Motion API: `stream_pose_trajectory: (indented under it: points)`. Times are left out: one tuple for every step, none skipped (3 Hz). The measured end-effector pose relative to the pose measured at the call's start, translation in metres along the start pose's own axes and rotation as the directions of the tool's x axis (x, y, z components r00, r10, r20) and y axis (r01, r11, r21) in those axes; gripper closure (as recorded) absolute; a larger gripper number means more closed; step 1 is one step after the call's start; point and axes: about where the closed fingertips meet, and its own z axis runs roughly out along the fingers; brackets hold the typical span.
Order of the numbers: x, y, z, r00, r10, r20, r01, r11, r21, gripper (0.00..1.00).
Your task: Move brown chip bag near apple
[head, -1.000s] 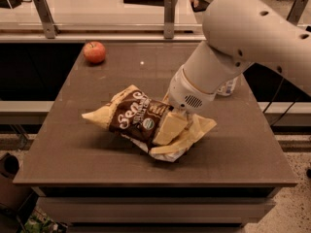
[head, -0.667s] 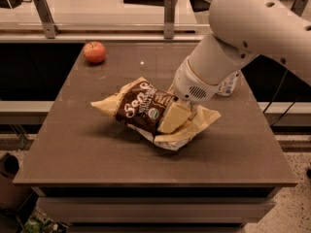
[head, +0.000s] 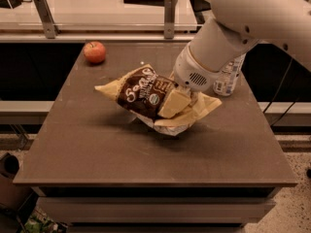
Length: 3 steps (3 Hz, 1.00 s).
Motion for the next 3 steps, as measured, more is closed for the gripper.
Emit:
stream_pose_trajectory:
  points:
    - [-0.009,-0.017,-0.016,1.0,0.011,0.002,-0.011,0.9991,0.04,1.0]
    - [-0.017,-0.04,-0.034,0.998,0.063,0.008,-0.063,0.9926,0.103,1.0]
    - [-0.026,-0.065,-0.051,0.993,0.116,0.037,-0.12,0.9809,0.153,1.0]
